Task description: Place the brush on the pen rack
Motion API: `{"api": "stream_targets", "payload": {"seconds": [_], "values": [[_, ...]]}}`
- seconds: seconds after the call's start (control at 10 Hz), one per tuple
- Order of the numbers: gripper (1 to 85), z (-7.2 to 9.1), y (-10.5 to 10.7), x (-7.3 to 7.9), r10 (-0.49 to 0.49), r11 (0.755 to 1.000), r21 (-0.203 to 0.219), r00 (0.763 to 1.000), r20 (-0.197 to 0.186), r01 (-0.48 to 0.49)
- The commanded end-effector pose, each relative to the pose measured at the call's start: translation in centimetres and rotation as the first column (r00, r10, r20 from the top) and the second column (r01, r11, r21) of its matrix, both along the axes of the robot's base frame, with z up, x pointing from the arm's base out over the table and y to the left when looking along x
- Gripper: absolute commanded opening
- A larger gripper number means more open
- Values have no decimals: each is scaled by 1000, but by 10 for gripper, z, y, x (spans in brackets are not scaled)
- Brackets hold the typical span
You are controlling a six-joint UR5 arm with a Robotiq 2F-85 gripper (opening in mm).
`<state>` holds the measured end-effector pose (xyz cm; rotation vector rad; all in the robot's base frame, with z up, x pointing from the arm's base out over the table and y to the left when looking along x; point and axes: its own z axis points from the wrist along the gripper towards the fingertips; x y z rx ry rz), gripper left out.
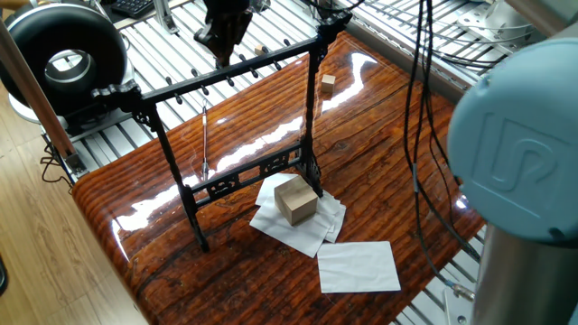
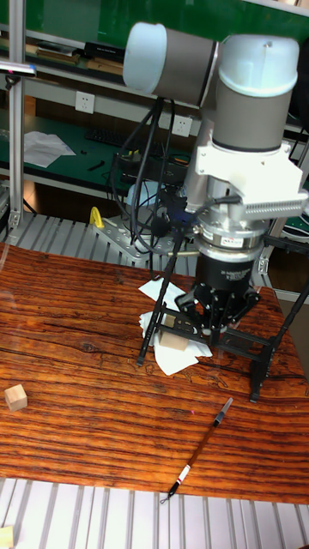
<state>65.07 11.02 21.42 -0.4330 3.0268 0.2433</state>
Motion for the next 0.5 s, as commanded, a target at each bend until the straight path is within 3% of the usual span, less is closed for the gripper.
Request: {"api": "stream_targets", "payload": {"seconds": [0.0, 0.4], "values": [[10, -1, 15, 11, -4, 999, 39, 1000, -6, 4], [10, -13, 33, 16, -18, 996, 91, 1000, -22, 20]]}}
